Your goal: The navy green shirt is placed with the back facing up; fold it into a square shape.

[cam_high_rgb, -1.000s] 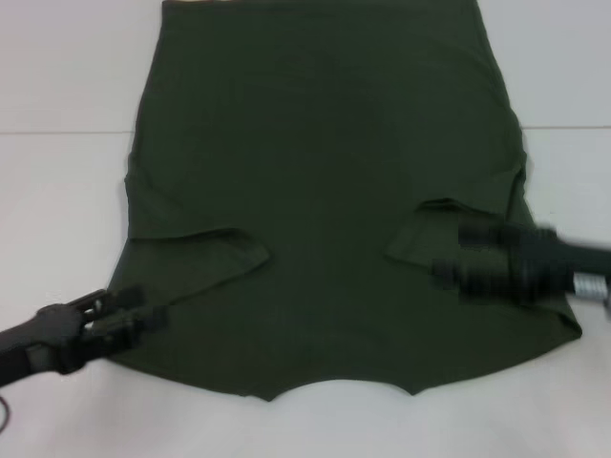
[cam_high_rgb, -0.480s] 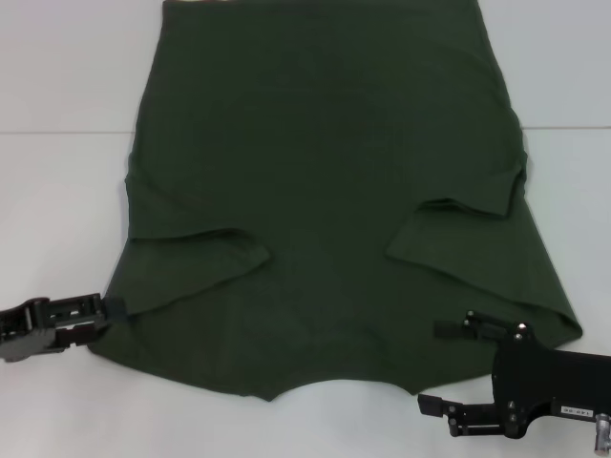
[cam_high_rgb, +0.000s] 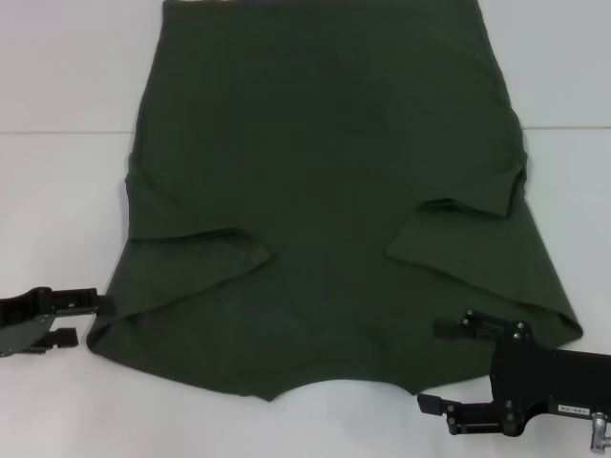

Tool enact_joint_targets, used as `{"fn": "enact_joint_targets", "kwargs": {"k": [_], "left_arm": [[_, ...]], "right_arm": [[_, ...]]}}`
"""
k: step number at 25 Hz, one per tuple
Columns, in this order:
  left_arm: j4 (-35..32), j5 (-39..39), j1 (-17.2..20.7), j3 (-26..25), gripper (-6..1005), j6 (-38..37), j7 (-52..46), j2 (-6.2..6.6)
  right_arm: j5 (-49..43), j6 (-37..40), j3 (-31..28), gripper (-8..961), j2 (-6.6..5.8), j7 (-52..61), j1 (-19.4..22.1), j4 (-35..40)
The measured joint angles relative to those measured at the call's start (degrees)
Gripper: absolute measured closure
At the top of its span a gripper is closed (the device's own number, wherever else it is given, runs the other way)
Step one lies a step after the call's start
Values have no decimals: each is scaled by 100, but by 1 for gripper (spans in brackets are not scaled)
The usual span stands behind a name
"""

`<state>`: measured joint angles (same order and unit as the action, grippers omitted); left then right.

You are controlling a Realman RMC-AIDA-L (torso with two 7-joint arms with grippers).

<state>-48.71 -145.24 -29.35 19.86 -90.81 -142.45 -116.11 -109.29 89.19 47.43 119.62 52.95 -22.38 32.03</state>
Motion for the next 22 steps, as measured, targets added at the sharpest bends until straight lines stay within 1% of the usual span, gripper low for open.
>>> {"fn": "enact_joint_targets", "kwargs": {"k": [7,15,22], "left_arm": [[120,-172,-86,94,125,125,-334,24],[430,-177,-210,110,125,307,-352,80],[489,-182,-199,121,125,417,-347,93]], "right_arm": [[0,-53,12,11,10,24,-35,-8],[1,-98,34,10,18,27,-54,-37],[5,-106,64,9,18,33,-82,-94]]}}
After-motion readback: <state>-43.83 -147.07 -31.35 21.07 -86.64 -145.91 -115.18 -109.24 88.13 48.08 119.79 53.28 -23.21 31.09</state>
